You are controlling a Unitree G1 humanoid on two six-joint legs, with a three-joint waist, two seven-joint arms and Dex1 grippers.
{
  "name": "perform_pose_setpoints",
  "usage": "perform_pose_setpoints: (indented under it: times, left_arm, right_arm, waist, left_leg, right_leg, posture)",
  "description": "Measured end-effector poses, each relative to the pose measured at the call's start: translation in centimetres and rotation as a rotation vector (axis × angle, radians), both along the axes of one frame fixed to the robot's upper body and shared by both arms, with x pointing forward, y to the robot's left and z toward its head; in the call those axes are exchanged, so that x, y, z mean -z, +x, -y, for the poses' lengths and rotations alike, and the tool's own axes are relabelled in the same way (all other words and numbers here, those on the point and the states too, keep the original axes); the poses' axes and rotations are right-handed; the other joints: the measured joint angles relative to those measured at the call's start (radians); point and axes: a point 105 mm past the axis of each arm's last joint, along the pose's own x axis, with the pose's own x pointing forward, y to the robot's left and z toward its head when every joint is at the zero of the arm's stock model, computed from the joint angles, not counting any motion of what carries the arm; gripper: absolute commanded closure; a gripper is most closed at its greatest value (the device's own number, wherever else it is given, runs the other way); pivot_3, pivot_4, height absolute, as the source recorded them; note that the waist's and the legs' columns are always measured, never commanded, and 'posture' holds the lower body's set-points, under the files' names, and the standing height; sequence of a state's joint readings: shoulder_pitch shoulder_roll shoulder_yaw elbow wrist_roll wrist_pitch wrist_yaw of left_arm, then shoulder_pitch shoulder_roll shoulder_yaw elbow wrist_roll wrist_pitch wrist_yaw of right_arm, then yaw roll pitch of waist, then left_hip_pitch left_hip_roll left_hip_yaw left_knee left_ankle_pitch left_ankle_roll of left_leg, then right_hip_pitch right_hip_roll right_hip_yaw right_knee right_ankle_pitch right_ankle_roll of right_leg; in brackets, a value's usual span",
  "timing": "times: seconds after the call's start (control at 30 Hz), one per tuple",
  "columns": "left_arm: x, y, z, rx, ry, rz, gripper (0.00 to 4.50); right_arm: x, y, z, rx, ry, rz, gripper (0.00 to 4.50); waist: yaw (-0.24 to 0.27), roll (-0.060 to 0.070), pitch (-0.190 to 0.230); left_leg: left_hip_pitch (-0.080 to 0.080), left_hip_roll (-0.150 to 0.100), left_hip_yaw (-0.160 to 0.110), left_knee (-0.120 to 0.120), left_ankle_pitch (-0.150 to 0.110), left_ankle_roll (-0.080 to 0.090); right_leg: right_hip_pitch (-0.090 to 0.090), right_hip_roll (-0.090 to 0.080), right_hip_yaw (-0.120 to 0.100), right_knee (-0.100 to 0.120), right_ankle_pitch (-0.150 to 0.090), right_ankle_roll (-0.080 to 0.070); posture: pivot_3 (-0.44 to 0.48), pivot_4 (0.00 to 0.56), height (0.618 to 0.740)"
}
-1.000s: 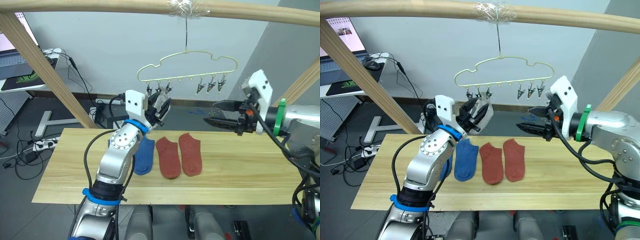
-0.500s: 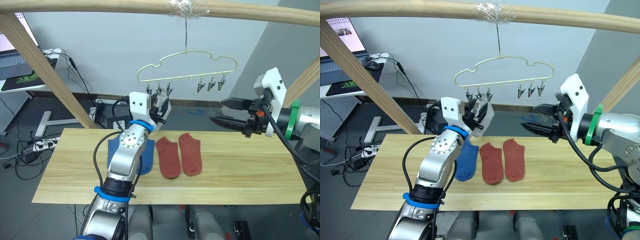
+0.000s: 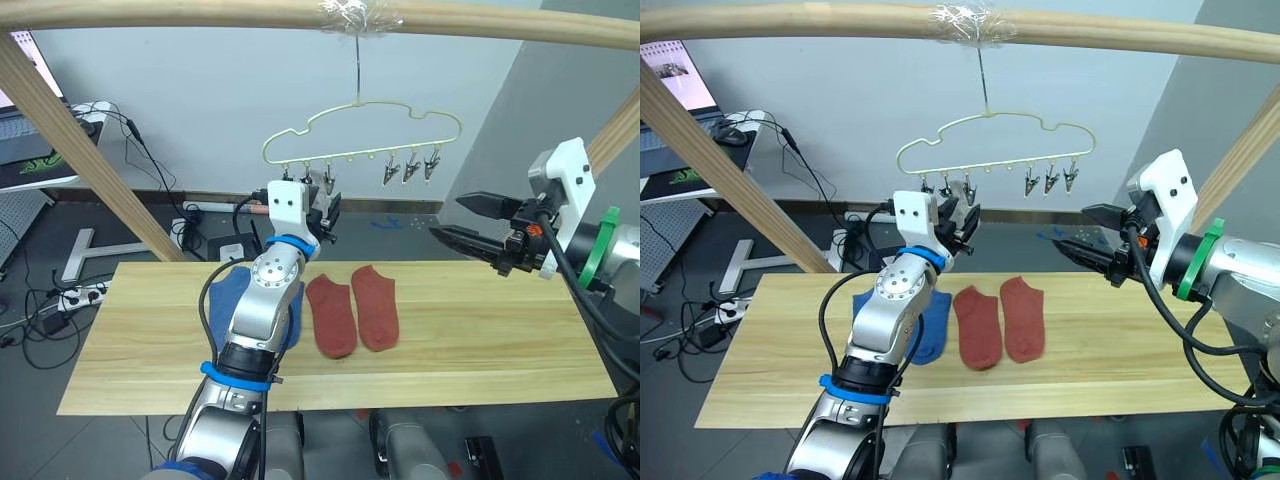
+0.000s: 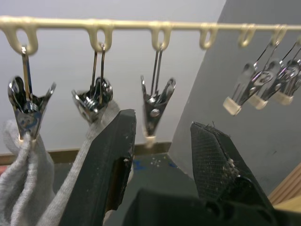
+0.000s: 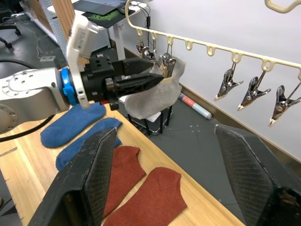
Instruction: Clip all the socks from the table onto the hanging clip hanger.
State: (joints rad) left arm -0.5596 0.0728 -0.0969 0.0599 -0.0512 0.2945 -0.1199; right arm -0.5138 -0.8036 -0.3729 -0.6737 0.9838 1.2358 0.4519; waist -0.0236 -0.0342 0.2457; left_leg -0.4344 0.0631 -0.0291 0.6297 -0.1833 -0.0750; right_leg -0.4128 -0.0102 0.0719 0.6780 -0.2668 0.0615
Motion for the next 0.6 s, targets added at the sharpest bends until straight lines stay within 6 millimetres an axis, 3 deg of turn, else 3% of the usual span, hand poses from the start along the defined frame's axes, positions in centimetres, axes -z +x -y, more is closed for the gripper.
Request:
perform_pose_setpoints:
  times: [0.6]
  left_arm:
    - [-1.3, 2.2, -0.2, -0.102, -0.002, 0.041, 2.36]
  right_arm:
    - [0.7, -0.7, 0.1, 0.034, 0.008, -0.043, 1.03]
  waist:
    - [-0.011, 0.0, 0.0]
  left_leg:
    - [0.0, 0.0, 0.0, 0.0, 0.0, 0.0]
  right_leg:
    - [0.0, 0.0, 0.0, -0.001, 0.0, 0.0]
  posture:
    - [-0.099, 0.217, 0.74]
